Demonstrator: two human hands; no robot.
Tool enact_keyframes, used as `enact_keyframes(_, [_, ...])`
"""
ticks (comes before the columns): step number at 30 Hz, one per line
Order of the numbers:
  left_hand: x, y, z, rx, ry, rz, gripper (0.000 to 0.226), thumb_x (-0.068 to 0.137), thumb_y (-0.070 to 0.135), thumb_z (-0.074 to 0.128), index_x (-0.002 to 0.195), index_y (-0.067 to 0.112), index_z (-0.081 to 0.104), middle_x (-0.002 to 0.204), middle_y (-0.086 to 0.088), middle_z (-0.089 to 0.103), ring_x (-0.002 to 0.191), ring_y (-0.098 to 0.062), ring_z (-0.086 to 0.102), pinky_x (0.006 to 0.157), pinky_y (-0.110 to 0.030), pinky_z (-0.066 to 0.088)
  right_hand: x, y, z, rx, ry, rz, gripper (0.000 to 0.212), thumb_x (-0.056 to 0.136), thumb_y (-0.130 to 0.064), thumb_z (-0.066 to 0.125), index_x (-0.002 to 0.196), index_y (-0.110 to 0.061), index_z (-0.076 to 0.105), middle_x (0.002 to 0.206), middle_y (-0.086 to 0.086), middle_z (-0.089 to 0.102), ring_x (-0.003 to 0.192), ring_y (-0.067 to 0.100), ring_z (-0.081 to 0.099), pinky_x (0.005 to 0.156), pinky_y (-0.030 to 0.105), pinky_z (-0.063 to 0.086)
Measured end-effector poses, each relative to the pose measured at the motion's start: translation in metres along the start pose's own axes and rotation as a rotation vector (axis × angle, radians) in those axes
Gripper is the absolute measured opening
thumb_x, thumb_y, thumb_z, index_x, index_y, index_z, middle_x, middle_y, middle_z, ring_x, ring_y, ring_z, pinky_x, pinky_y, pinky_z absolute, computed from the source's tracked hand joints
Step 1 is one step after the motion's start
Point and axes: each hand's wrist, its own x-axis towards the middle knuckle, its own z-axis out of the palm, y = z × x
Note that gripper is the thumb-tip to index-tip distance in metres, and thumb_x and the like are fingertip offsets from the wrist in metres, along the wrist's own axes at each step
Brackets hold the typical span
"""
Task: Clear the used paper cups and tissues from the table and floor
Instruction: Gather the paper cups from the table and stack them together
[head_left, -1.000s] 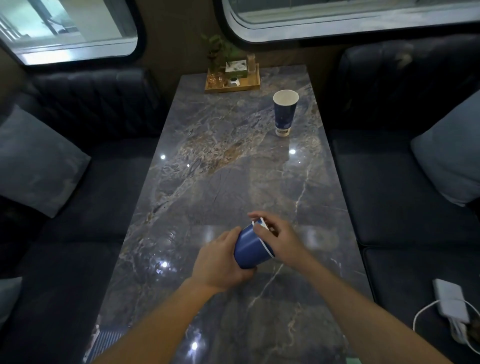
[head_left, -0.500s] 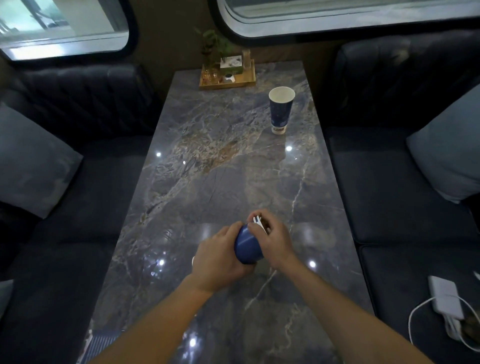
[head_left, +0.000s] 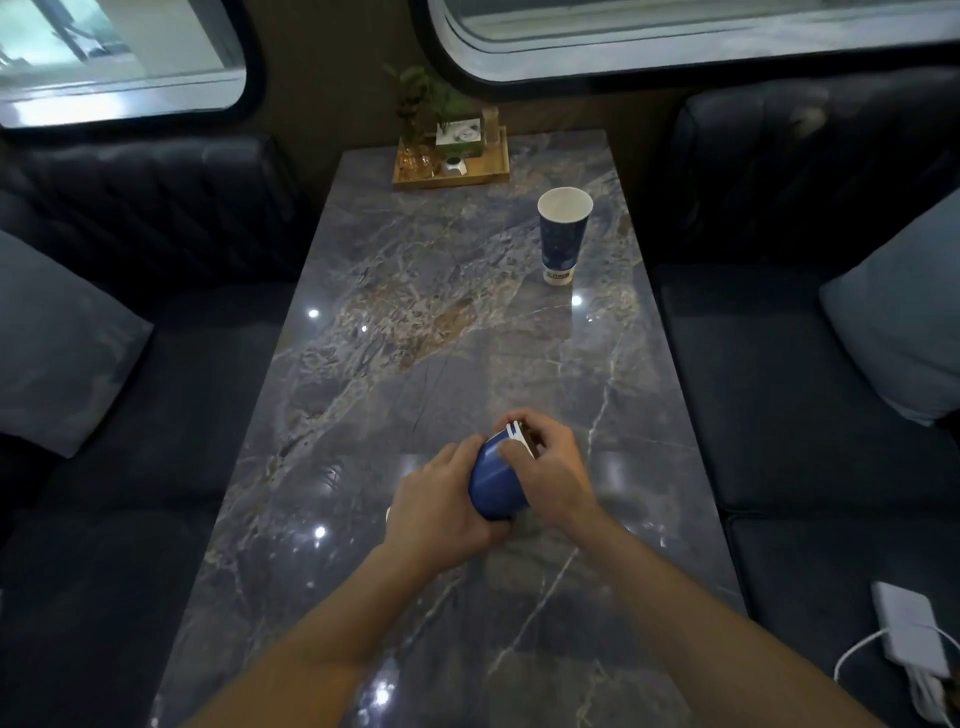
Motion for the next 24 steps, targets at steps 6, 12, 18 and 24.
enact_keyframes(6, [0.037, -0.003, 0.0, -0.013, 0.026, 0.016, 0.086, 0.048, 0.057, 0.074, 0.124, 0.034, 0.043, 0.103, 0.009, 0.068, 0.078, -0.013, 0.067, 0.062, -0.024, 0.047, 0.037, -0.005, -0.007, -0.061, 0.02, -0.015, 0.028, 0.062, -0.04, 0.053, 0.086, -0.032, 0.065, 0.089, -0.004, 0.069, 0.084, 0.014, 0.065, 0.07, 0.032, 0.055])
enact_keyframes(12, [0.08, -0.013, 0.002, -0.023, 0.052, 0.013, 0.072, 0.048, 0.057, 0.072, 0.114, 0.037, 0.05, 0.092, 0.014, 0.069, 0.07, -0.01, 0.066, 0.052, -0.018, 0.04, 0.079, -0.008, -0.014, -0.097, -0.004, -0.147, 0.031, 0.079, -0.033, 0.054, 0.099, -0.016, 0.07, 0.096, -0.009, 0.066, 0.089, -0.002, 0.06, 0.079, 0.009, 0.043])
enact_keyframes(18, [0.117, -0.03, 0.009, -0.14, 0.154, -0.055, 0.07, 0.052, 0.059, 0.074, 0.113, 0.038, 0.048, 0.09, 0.014, 0.071, 0.07, -0.012, 0.068, 0.055, -0.019, 0.047, 0.155, -0.015, -0.045, -0.298, 0.095, -0.189, 0.037, 0.083, -0.037, 0.052, 0.108, -0.013, 0.066, 0.107, -0.001, 0.061, 0.099, 0.011, 0.056, 0.088, 0.029, 0.046])
enact_keyframes(24, [0.143, -0.042, 0.007, -0.23, 0.199, -0.109, 0.079, 0.049, 0.058, 0.079, 0.119, 0.045, 0.046, 0.082, 0.03, 0.062, 0.069, -0.001, 0.063, 0.054, -0.003, 0.037, 0.25, -0.023, -0.077, -0.746, 0.228, -0.253, 0.046, 0.082, -0.034, 0.06, 0.123, -0.014, 0.053, 0.132, 0.008, 0.049, 0.122, 0.029, 0.046, 0.103, 0.047, 0.04])
